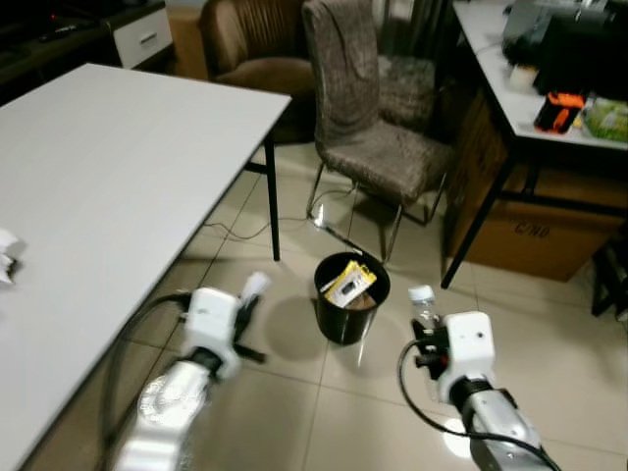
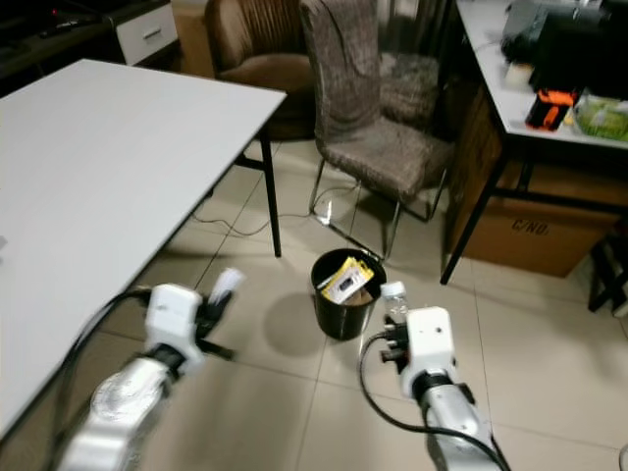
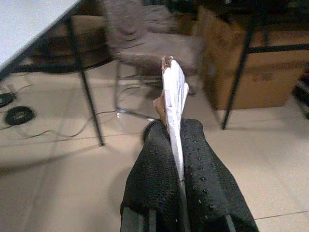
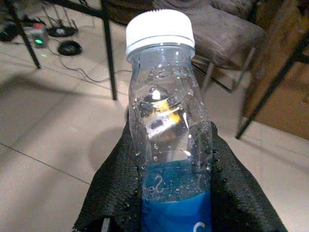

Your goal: Picking trash to rubbish bin

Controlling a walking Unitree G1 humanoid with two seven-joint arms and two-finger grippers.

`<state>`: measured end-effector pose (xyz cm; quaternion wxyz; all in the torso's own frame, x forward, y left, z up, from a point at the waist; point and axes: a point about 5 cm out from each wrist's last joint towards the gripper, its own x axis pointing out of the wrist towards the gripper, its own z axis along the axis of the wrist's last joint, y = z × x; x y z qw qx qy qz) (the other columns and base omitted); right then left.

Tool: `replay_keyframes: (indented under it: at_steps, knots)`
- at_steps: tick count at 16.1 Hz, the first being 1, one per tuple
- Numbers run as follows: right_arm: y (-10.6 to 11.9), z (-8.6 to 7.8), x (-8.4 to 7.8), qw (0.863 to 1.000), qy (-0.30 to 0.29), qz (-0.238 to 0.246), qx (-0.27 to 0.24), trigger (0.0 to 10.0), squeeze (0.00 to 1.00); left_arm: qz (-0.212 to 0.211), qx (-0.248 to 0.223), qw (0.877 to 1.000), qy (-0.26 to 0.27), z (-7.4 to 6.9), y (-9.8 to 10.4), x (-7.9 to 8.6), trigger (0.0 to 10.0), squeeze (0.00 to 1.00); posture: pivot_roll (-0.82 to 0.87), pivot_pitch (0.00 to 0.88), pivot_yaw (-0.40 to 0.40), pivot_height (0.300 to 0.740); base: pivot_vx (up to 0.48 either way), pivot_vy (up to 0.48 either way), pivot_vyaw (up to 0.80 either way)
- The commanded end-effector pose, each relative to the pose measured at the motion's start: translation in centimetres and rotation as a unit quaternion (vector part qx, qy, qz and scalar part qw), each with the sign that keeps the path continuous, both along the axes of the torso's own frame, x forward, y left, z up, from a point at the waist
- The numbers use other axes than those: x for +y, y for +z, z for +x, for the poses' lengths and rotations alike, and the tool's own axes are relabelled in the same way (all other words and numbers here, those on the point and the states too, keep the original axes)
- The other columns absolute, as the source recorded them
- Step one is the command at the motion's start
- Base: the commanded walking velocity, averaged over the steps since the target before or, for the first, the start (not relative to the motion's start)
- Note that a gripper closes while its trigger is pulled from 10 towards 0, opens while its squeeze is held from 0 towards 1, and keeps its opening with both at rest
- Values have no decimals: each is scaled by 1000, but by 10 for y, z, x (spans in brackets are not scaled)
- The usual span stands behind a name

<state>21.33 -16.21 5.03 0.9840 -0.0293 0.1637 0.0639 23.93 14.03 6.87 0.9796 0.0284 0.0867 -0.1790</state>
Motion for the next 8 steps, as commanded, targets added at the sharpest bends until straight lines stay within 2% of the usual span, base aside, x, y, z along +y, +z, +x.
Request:
replay_keyframes:
  at_steps: [1,3,4,6,7,8]
  knots:
    - [-1,1,0,1000,-4,2,-5,10000,0,14,-8,1000,2,3,2,5,10000,0,-63,8,-19,740,0,-480,0]
    - [-3,2,0,1000,-5,3,-3,10000,0,17,-12,1000,-1,5,2,5,10000,0,-61,4,-16,740,0,-463,0]
    - [-3,1,1,1000,-5,3,-3,10000,0,2,4,1000,-1,4,0,5,10000,0,-61,4,-16,740,0,0,0]
    - [-2,2,2,1000,-2,2,-5,10000,0,-8,27,1000,8,7,-3,7,10000,0,-66,0,-12,740,0,480,0]
    - [-3,3,1,1000,-4,1,-6,10000,0,-2,21,1000,4,10,-3,7,10000,0,-70,0,-9,740,0,480,0]
    - [-4,3,-1,1000,-11,0,-6,10000,0,8,17,1000,-4,10,-3,5,10000,0,-71,0,-7,740,0,0,0]
